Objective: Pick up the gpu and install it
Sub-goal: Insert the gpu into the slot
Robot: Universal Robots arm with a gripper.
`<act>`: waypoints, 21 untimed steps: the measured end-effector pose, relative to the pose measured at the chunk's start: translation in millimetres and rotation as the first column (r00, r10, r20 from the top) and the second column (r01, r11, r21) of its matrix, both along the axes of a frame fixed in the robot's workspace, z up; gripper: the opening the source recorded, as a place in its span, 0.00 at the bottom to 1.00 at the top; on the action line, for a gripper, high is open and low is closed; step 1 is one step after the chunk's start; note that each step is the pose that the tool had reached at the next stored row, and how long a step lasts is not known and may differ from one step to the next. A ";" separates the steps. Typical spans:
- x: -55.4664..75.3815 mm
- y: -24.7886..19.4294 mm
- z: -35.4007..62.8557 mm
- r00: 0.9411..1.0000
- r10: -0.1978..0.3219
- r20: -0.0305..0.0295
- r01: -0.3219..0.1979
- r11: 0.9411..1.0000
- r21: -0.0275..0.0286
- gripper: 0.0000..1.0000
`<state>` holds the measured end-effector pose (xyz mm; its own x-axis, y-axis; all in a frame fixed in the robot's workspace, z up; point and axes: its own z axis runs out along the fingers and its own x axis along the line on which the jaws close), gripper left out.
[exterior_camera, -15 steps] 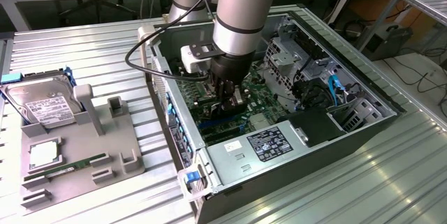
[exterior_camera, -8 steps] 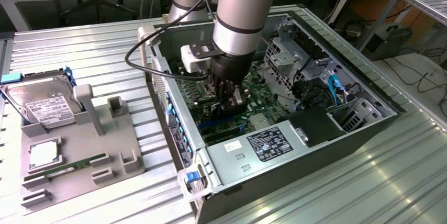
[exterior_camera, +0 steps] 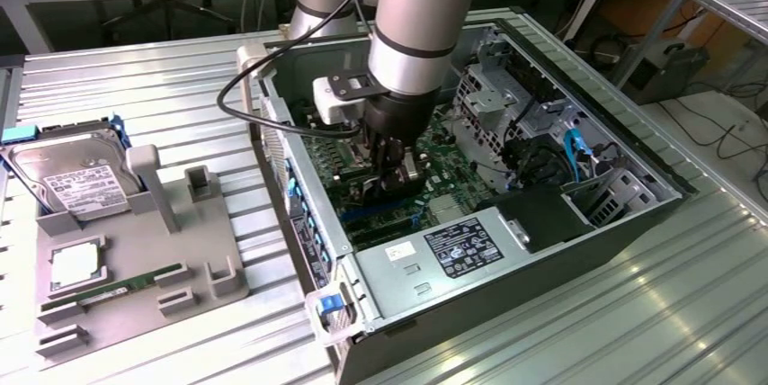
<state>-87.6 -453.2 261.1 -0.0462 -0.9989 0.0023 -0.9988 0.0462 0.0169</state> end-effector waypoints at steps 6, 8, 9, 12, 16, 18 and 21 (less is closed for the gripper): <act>0.1 -0.1 -4.1 1.000 0.000 0.000 0.000 1.000 0.000 0.26; 0.1 0.0 -4.4 1.000 0.000 0.000 0.000 1.000 0.000 0.26; 0.1 0.0 -4.4 1.000 0.000 0.000 0.000 1.000 0.000 0.26; 0.2 0.3 -0.9 1.000 0.000 0.001 0.000 1.000 0.002 0.26; 0.1 0.1 2.9 1.000 0.000 0.000 0.000 1.000 0.000 0.26; 0.1 0.1 2.6 1.000 0.000 0.000 0.000 1.000 0.000 0.26; 0.1 0.1 -0.1 1.000 0.000 -0.001 0.000 1.000 0.000 0.26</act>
<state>-87.5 -453.1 261.0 -0.0461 -0.9989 0.0022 -0.9988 0.0461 0.0182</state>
